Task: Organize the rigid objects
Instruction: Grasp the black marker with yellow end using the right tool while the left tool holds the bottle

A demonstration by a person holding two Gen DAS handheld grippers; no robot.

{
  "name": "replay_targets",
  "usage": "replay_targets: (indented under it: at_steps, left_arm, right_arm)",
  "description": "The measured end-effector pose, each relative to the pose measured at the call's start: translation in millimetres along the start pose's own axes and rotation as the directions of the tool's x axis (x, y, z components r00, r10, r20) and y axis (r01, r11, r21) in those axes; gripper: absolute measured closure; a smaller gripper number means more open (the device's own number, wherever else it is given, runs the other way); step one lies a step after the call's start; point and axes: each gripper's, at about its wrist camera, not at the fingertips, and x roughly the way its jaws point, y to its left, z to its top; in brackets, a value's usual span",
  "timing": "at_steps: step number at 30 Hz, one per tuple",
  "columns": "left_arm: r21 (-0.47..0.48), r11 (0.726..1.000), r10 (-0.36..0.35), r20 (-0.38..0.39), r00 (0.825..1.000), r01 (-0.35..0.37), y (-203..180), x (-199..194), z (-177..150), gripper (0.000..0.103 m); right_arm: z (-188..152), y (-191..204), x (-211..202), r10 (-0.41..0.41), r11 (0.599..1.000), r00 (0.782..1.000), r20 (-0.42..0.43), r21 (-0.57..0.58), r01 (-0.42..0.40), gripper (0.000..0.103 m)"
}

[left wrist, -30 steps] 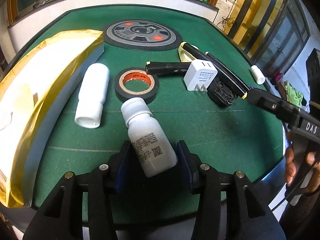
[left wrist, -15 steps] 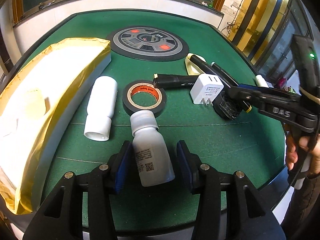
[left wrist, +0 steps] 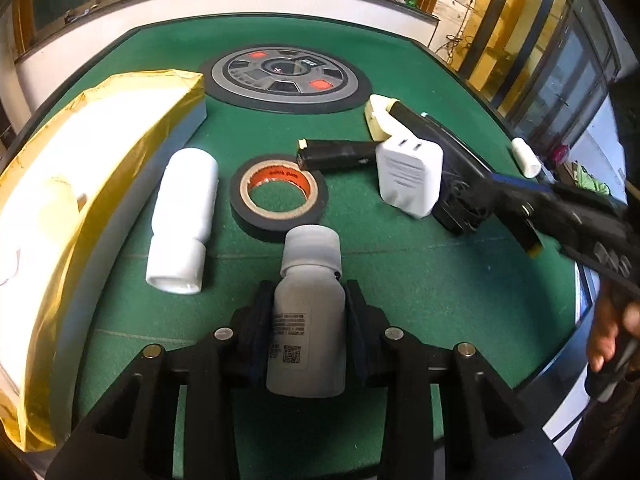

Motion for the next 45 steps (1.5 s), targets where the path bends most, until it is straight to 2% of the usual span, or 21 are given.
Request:
replay_targets:
  at_steps: [6, 13, 23, 29, 32, 37, 40, 45]
  left_arm:
    - [0.0, 1.0, -0.016, -0.015, 1.0, 0.016, 0, -5, -5, 0.071]
    - [-0.002, 1.0, -0.003, -0.021, 1.0, 0.003, -3, -4, -2, 0.071]
    - [0.026, 0.999, 0.029, -0.001, 1.0, -0.029, -8, -2, -3, 0.071]
    - [0.027, 0.999, 0.03, 0.001, 1.0, -0.031, -7, -3, -4, 0.071]
    - [0.029, 0.999, 0.032, 0.002, 0.999, -0.032, -8, -3, -4, 0.071]
    - [0.049, 0.998, 0.043, 0.008, 0.999, -0.043, -9, -3, -5, 0.071]
    - [0.059, 0.997, 0.049, 0.012, 0.999, -0.05, -11, -2, -5, 0.071]
    - [0.068, 0.996, 0.059, 0.015, 0.998, -0.06, -12, -2, -5, 0.071]
  right_arm:
    - [-31, 19, -6, 0.058, 0.998, 0.997, -0.042, -0.018, -0.059, 0.09]
    - [-45, 18, 22, 0.055, 0.998, 0.991, -0.124, 0.019, -0.053, 0.09]
    - [-32, 23, 34, 0.024, 1.0, 0.989, -0.144, -0.013, -0.026, 0.088]
    - [-21, 27, 43, 0.028, 0.999, 0.989, -0.147, -0.019, -0.031, 0.076]
    - [-16, 30, 48, 0.008, 1.0, 0.989, -0.149, -0.026, -0.012, 0.075]
    - [-15, 34, 51, -0.022, 0.999, 0.99, -0.142, -0.052, 0.015, 0.076]
    - [-15, 34, 52, -0.075, 0.996, 0.988, -0.133, -0.067, 0.066, 0.09]
    - [-13, 35, 54, -0.081, 0.995, 0.988, -0.128, -0.073, 0.072, 0.09]
